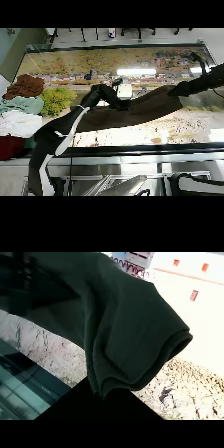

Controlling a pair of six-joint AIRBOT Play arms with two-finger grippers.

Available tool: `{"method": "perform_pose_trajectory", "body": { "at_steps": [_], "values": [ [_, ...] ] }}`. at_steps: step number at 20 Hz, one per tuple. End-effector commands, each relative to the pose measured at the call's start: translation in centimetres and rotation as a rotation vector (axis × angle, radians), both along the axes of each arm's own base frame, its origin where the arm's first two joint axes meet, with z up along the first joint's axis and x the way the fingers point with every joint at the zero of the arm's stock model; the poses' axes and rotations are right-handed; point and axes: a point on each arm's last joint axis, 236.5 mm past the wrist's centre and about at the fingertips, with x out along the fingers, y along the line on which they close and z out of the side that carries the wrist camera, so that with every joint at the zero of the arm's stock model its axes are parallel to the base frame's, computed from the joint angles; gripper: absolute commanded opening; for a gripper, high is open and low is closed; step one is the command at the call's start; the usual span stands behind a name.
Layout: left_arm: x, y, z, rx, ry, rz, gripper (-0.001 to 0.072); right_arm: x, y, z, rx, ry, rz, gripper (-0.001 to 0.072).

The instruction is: Fold the shirts.

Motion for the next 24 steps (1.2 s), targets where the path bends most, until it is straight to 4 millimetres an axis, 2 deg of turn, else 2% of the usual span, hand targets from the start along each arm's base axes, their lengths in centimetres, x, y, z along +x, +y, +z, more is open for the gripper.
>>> {"method": "perform_pose_trajectory", "body": {
  "at_steps": [1, 5, 8, 10, 11, 12, 13, 15, 17, 19, 20, 22, 24],
  "values": [
    [-2.7, -4.2, -3.1, 0.000, 0.057, -0.069, 0.0013, -2.2, -0.3, 4.0, -0.018, -0.065, -0.022, 0.0026],
    [-1.7, -5.8, -1.3, -0.051, 0.024, -0.058, 0.0014, -3.1, -0.9, 5.0, -0.024, -0.070, -0.039, 0.0026],
    [-1.7, -6.1, -0.2, -0.096, 0.056, -0.041, 0.0013, -2.9, -0.8, 5.0, -0.018, -0.066, -0.055, 0.0027],
    [-1.2, -5.3, 2.3, -0.127, 0.059, -0.035, 0.0013, -2.9, -0.8, 5.0, -0.016, -0.062, -0.059, 0.0027],
    [-0.6, -4.4, 4.5, -0.141, 0.035, -0.043, 0.0013, -2.9, -0.8, 5.0, -0.011, -0.051, -0.072, 0.0027],
    [0.1, -2.8, 7.6, -0.156, 0.007, -0.045, 0.0013, -2.9, -0.7, 5.1, -0.003, -0.042, -0.082, 0.0027],
    [0.9, -0.8, 11.1, -0.173, -0.024, -0.037, 0.0013, -2.9, -0.2, 5.3, 0.012, -0.037, -0.081, 0.0027],
    [2.2, 4.6, 19.9, -0.217, -0.137, 0.003, 0.0013, -2.4, 2.1, 6.0, 0.048, -0.058, -0.060, 0.0027],
    [2.5, 11.3, 29.1, -0.255, -0.302, 0.094, 0.0013, -0.7, 5.7, 6.0, 0.062, -0.106, -0.055, 0.0027],
    [0.9, 18.4, 36.7, -0.257, -0.481, 0.213, 0.0013, 0.5, 11.3, 5.1, 0.100, -0.120, -0.042, 0.0027],
    [-0.6, 21.7, 40.0, -0.252, -0.568, 0.274, 0.0014, 0.9, 15.1, 4.3, 0.122, -0.127, -0.026, 0.0027],
    [-4.1, 27.4, 44.7, -0.219, -0.735, 0.385, 0.0014, 1.1, 23.8, 2.7, 0.168, -0.164, 0.013, 0.0028],
    [-7.6, 32.1, 47.2, -0.153, -0.875, 0.503, 0.0013, 1.4, 32.8, 0.1, 0.219, -0.221, -0.002, 0.0028]
  ]
}}
